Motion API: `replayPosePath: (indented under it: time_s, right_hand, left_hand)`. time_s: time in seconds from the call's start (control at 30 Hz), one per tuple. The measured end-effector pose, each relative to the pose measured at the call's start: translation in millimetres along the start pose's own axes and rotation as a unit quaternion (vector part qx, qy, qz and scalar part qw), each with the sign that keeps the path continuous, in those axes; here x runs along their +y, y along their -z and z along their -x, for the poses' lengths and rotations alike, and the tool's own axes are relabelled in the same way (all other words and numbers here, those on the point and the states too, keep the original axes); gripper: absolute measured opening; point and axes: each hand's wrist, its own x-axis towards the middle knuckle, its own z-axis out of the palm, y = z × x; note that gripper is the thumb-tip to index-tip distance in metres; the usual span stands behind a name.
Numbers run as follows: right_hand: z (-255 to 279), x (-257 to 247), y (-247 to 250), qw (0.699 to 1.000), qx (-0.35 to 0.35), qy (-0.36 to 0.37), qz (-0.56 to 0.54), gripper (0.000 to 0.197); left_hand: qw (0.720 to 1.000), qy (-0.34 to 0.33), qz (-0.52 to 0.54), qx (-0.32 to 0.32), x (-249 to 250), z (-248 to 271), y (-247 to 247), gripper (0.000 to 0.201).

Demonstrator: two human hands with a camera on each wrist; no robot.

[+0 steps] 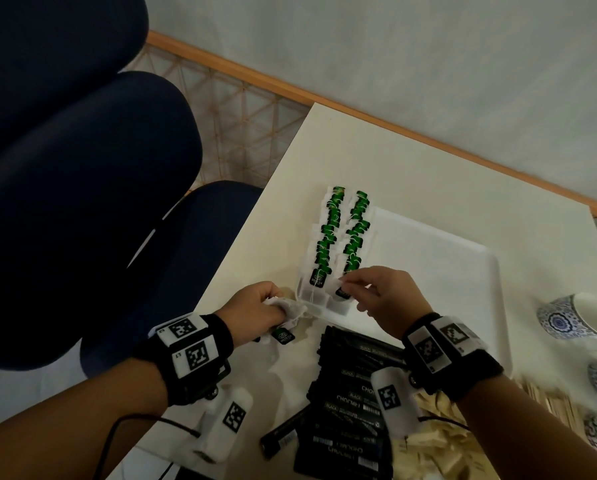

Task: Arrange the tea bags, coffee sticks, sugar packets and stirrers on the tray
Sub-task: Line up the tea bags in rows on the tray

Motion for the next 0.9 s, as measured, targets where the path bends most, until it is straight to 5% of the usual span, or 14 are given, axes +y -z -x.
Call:
replayPosePath:
  time_s: [0.23,0.5,0.67,0.8,0.9]
  right_hand:
    - [-10,11,-9,0.988,-0.092,-0.019,0.125,0.020]
    - [-15,20,-14,0.989,-0.050,-0.020,0.140,0.019]
    - [-2,7,-15,0.996,0.028,0.055,0.069,0.019]
    - [4,-16,-28,0.994,-0.067,0.079,-0.023,0.036]
    - [2,-20,-39,0.993,-0.070,0.089,-0.045,0.025]
  left_hand:
    - [1.000,0.002,0.007,0.002,2,1,1,0.017]
    - [1.000,0.003,0.004,-0.001,1,0,2,0.018]
    - [1.000,0.007,0.012,-0.003,1,-1,1,0.016]
    - [1.000,-0.002,0.023,-0.011,2,-3,-3,0.015]
    - [0.999,-0.012,0.040,-0.028,4,-1,-7,0.016]
